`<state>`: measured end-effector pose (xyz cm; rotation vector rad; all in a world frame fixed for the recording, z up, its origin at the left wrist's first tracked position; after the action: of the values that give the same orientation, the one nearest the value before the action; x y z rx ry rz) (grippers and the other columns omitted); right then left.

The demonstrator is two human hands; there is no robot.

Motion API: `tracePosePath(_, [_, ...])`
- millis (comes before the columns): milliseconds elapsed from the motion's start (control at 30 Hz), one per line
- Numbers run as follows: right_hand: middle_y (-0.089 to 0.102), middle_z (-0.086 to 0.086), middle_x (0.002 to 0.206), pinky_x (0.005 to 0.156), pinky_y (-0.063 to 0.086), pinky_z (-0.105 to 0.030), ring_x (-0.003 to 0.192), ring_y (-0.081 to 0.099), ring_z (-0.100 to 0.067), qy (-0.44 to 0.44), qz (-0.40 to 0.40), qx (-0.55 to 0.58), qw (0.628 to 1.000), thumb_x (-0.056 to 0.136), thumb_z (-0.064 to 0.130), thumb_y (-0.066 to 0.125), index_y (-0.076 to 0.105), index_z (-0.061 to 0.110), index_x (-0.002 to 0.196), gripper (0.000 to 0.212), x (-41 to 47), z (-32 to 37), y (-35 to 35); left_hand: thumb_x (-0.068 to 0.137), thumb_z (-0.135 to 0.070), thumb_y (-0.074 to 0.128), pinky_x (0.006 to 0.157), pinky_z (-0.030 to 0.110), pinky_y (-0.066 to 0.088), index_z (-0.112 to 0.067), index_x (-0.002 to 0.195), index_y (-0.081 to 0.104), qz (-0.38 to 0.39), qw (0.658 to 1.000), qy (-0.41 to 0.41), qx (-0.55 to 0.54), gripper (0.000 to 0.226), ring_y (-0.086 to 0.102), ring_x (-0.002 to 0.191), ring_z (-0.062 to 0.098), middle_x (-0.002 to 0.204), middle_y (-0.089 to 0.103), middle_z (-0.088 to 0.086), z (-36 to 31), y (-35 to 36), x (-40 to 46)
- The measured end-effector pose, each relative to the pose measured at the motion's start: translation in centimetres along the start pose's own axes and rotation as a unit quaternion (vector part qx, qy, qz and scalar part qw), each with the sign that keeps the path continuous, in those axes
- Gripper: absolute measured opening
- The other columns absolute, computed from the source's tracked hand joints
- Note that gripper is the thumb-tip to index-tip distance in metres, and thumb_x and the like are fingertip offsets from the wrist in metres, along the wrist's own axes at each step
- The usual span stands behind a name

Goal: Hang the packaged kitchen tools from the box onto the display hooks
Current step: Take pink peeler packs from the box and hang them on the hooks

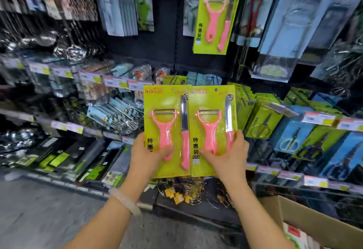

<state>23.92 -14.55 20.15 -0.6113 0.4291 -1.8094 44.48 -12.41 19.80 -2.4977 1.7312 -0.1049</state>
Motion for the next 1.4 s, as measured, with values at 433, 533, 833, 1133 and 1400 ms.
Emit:
tracePosePath(433, [0.022,-0.006,0.148,0.114,0.026,-0.048,0.139,0.024,-0.023,-0.055,-0.053,0.039,0.996,0.057,0.048,0.086,0.006,0.017,0.15,0.127,11.1,5.5,-2.1,0.062,-0.038,0.084,0.098,0.051,0.043,-0.014,0.124,0.051,-0.014,0.996,0.086,0.0,0.074,0.056,0.111,0.026,0.12,0.062,0.004,-8.2,3.6,8.4])
tracePosePath(533, [0.022,-0.004,0.149,0.115,0.025,-0.047,0.14,0.023,-0.023,-0.074,-0.066,0.042,0.994,0.057,0.048,0.086,0.005,0.017,0.151,0.127,13.5,6.5,-3.0,0.068,-0.027,0.082,0.094,0.047,0.045,-0.015,0.12,0.053,-0.017,0.994,0.109,-0.017,0.061,0.058,0.107,0.024,0.115,0.064,0.001,-9.9,4.9,10.3])
tracePosePath(833, [0.021,-0.002,0.147,0.115,0.024,-0.046,0.139,0.022,-0.02,-0.137,-0.088,0.064,0.985,0.059,0.049,0.085,0.003,0.021,0.15,0.125,19.1,9.7,-4.8,0.068,-0.02,0.083,0.07,0.03,0.049,-0.018,0.111,0.055,-0.039,0.984,0.166,-0.053,0.052,0.065,0.091,0.021,0.101,0.068,0.002,-14.1,6.7,14.9])
tracePosePath(1133, [0.019,0.0,0.147,0.117,0.02,-0.045,0.14,0.02,-0.019,-0.168,-0.107,0.053,0.978,0.061,0.051,0.082,-0.002,0.021,0.15,0.126,22.0,13.6,-5.0,0.069,-0.006,0.081,0.074,0.046,0.057,-0.013,0.108,0.058,-0.045,0.978,0.176,-0.102,0.045,0.068,0.086,0.028,0.096,0.07,0.007,-16.0,6.3,18.3])
tracePosePath(1400, [0.017,0.001,0.149,0.116,0.018,-0.041,0.14,0.017,-0.019,-0.171,-0.122,0.059,0.976,0.065,0.05,0.08,-0.003,0.026,0.15,0.122,23.9,16.5,-4.2,0.068,-0.014,0.083,0.073,0.044,0.057,-0.013,0.112,0.058,-0.034,0.979,0.174,-0.097,0.051,0.068,0.088,0.025,0.098,0.069,0.007,-16.1,5.6,20.7])
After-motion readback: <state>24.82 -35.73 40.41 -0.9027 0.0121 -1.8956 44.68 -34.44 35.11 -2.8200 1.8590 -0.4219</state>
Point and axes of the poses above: each hand's wrist, its own x-axis towards the middle knuckle, its own y-axis out of the palm, z = x × y, the point moved 2 cm from there along x, towards the middle knuckle
